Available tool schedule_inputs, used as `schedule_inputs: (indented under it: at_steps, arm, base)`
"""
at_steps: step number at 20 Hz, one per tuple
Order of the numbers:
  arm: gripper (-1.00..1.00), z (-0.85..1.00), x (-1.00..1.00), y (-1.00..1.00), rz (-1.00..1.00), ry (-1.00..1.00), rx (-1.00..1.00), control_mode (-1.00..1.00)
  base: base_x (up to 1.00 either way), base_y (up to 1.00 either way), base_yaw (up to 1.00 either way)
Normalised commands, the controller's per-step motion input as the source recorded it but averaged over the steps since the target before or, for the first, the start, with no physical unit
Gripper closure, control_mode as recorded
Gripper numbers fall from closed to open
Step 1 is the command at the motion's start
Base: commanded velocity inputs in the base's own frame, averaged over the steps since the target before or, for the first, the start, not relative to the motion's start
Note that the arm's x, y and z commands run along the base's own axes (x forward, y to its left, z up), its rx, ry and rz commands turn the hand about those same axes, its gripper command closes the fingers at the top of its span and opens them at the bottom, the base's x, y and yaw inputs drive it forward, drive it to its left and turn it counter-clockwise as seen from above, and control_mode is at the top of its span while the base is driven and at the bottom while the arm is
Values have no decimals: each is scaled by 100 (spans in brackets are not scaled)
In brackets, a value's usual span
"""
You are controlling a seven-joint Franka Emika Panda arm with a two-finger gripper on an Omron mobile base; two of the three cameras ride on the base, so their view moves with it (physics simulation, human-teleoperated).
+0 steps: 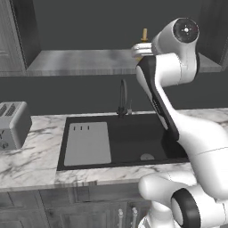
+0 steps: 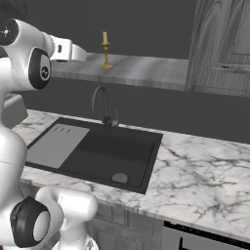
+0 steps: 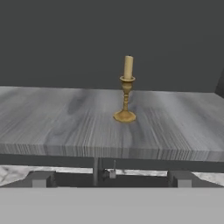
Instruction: Get the candle and the beer from the cabinet and move them to the dining counter.
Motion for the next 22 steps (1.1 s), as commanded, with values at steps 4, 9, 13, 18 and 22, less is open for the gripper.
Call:
schedule_inputs:
  at_steps: [4,9,13,18,22]
  arm:
    - [-100,-16,33,0,-5,-8,0,-100]
    - [-100,-11,33,-7,-8,-2,0,-100]
    - [-100,-1,21,-20,-9,0,0,-100]
    - [-100,0,14,-19,-5,0,4,-100]
    - [-100,0,22,-14,0,0,9,-100]
  base:
    - [0,0,0]
    - [0,0,0]
    - [0,0,0]
    - [0,0,0]
    - [0,0,0]
